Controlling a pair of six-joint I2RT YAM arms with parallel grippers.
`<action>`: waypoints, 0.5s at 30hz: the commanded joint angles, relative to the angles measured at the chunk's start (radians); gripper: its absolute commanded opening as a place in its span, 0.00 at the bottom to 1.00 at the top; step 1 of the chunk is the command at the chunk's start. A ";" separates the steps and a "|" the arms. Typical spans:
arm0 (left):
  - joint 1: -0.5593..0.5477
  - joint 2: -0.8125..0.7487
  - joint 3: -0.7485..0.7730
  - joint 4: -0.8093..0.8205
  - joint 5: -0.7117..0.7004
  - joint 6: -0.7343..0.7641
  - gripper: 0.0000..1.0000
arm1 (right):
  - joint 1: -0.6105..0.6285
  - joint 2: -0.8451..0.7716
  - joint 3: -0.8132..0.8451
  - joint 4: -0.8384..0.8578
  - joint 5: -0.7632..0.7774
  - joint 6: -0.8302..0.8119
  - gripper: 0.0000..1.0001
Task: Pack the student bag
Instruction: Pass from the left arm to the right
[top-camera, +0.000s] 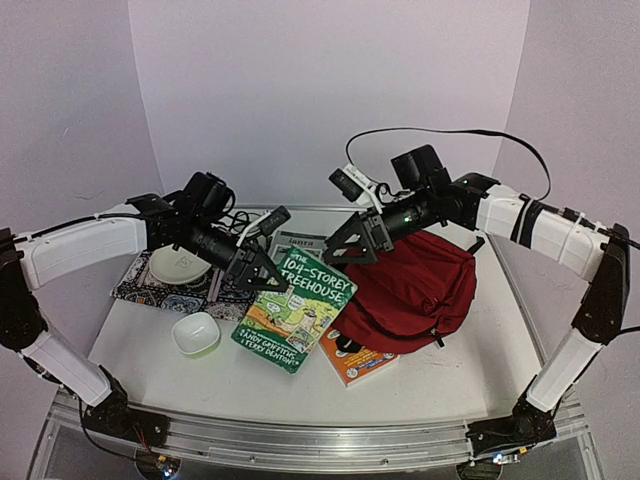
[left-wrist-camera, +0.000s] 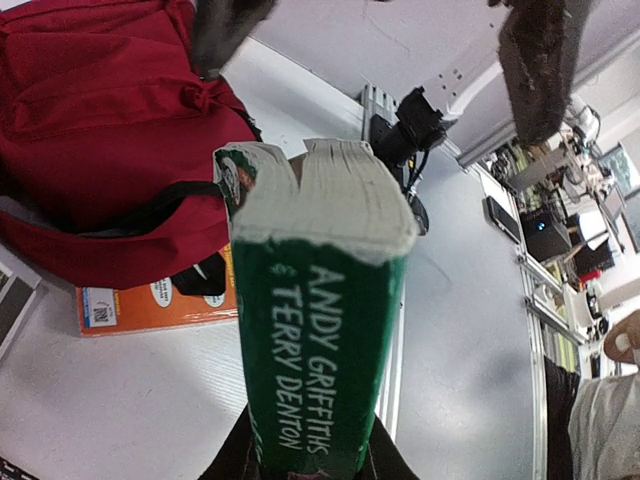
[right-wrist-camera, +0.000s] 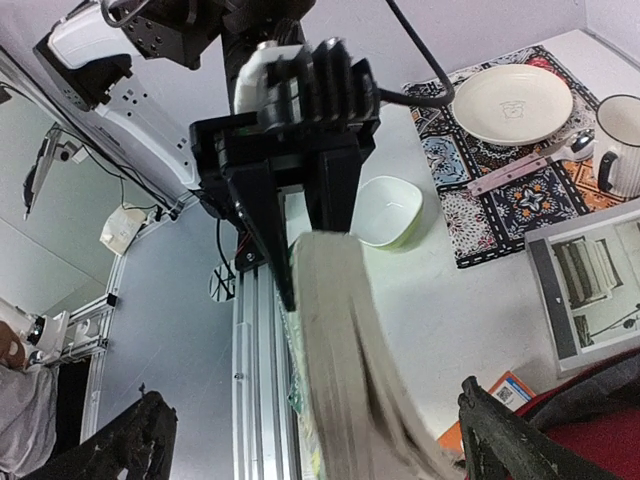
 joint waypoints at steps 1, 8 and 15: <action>-0.057 0.012 0.107 -0.037 0.020 0.089 0.00 | 0.009 0.049 0.042 -0.034 -0.091 -0.063 0.98; -0.059 -0.002 0.134 -0.046 -0.007 0.107 0.00 | 0.018 0.076 0.013 -0.057 -0.128 -0.079 0.98; -0.056 0.040 0.191 -0.048 -0.059 0.096 0.00 | 0.043 0.065 -0.026 -0.085 -0.164 -0.099 0.88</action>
